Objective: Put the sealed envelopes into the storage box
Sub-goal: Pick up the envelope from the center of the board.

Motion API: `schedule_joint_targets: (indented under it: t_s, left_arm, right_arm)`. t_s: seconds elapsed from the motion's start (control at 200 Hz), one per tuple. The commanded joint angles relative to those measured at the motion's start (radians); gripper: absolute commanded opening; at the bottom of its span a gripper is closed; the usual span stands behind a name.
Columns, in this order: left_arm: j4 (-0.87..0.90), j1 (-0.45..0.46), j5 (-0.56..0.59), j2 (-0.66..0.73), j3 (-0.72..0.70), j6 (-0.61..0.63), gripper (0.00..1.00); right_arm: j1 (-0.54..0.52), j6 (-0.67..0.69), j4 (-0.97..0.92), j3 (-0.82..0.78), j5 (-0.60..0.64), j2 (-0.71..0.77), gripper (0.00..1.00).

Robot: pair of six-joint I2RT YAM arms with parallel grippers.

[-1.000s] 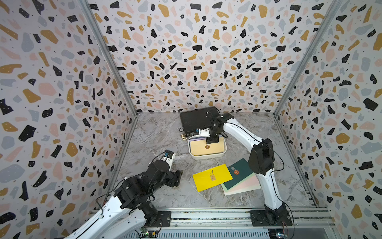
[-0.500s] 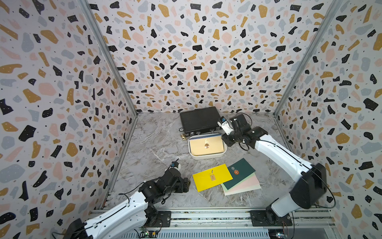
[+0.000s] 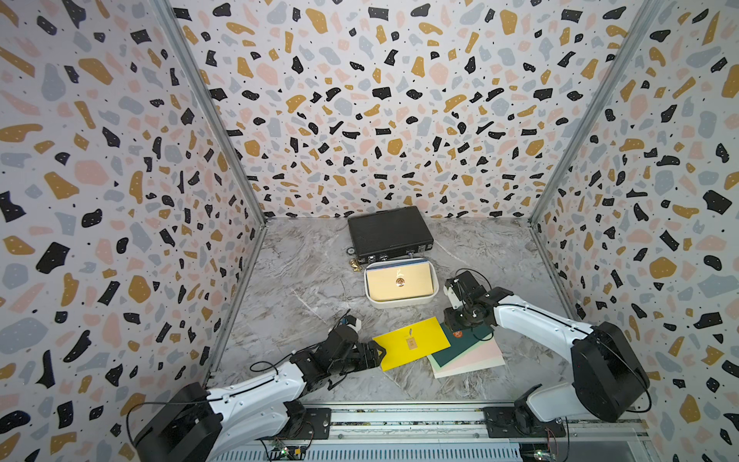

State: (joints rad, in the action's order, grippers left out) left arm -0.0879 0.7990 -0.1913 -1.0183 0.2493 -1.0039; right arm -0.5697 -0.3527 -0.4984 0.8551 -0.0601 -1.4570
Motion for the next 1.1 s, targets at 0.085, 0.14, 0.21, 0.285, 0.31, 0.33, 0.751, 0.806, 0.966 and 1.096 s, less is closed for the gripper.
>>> schedule_joint_targets:
  t_s: [0.085,0.14,0.21,0.285,0.31,0.33,0.751,0.806,0.966,1.096]
  left_arm:
    - [-0.057,0.008,-0.019,-0.057,-0.045,-0.039,0.84]
    - [-0.066,0.008,-0.019,-0.069,-0.044,-0.043,0.84]
    - [-0.079,0.009,-0.026,-0.081,-0.047,-0.047,0.84]
    - [-0.083,0.009,-0.028,-0.089,-0.049,-0.051,0.84]
    - [-0.086,0.009,-0.029,-0.092,-0.051,-0.052,0.84]
    - [-0.088,0.008,-0.030,-0.094,-0.053,-0.053,0.84]
    - [-0.211,0.009,-0.037,-0.125,-0.079,-0.092,0.84]
    - [-0.238,0.009,-0.041,-0.132,-0.077,-0.100,0.84]
    - [-0.281,0.009,-0.053,-0.150,-0.066,-0.114,0.84]
    - [-0.291,0.009,-0.054,-0.143,-0.069,-0.133,0.84]
  right_arm:
    - [0.001,-0.064,0.086,-0.015,-0.104,-0.074,0.42]
    - [0.001,-0.072,0.092,-0.022,-0.096,-0.093,0.41]
    - [0.000,-0.075,0.105,-0.036,-0.091,-0.104,0.41]
    - [0.000,-0.080,0.103,-0.042,-0.098,-0.123,0.41]
    - [0.001,-0.082,0.105,-0.044,-0.112,-0.129,0.41]
    - [-0.001,-0.085,0.109,-0.046,-0.125,-0.135,0.41]
    - [-0.001,-0.140,0.181,-0.123,-0.243,-0.114,0.37]
    - [-0.001,-0.143,0.182,-0.125,-0.249,-0.111,0.37]
    - [-0.001,-0.160,0.199,-0.135,-0.283,-0.108,0.36]
    - [-0.001,-0.170,0.210,-0.147,-0.297,-0.098,0.36]
